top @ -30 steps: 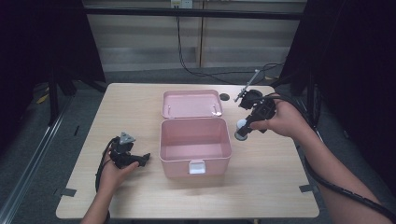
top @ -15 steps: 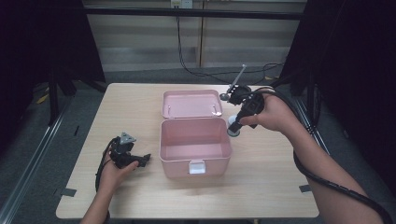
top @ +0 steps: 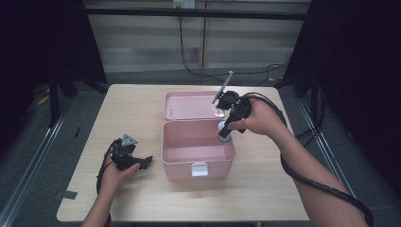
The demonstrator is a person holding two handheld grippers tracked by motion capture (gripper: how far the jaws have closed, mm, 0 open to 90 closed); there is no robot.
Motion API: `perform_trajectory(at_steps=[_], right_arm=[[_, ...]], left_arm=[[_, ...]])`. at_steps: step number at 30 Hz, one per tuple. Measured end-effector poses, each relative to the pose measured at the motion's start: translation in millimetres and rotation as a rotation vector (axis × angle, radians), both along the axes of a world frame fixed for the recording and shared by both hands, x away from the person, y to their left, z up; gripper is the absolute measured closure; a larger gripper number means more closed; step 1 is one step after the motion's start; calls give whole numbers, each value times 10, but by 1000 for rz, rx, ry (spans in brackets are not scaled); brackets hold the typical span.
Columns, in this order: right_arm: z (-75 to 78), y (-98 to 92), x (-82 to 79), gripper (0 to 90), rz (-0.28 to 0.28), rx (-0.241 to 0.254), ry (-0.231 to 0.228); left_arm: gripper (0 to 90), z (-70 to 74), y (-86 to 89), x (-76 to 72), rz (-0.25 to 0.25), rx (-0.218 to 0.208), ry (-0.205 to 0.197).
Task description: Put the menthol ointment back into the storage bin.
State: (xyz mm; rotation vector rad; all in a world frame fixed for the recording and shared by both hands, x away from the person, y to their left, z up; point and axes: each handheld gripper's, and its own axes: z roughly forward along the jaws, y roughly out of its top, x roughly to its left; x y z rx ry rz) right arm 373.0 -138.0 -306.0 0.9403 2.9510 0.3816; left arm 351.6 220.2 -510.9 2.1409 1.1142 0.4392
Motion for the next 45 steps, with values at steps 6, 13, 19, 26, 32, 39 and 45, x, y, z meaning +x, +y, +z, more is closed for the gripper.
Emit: perform_trajectory(at_steps=[6,13,19,26,32,39,45], right_arm=[[-99,88,27,504,9,-7,9],[-179,200,57,504,18,-13,11],[-281,291,85,504,21,-29,9],[-422,326,120,504,1,-43,17],[-518,351,137,504,-26,-47,31],[-600,419,137,503,-51,-37,46],[-676,481,155,504,-57,-43,46]], left_arm=[[14,-1,-2,0,0,-1,0],[9,-2,-5,-1,-3,-1,1],[9,-2,-5,-1,-4,-1,1],[8,-3,-8,-2,-5,-6,3],[6,-3,-8,-1,-5,-5,3],[5,-2,-8,-1,-6,-3,5],[5,-2,-8,-1,-6,-3,5]])
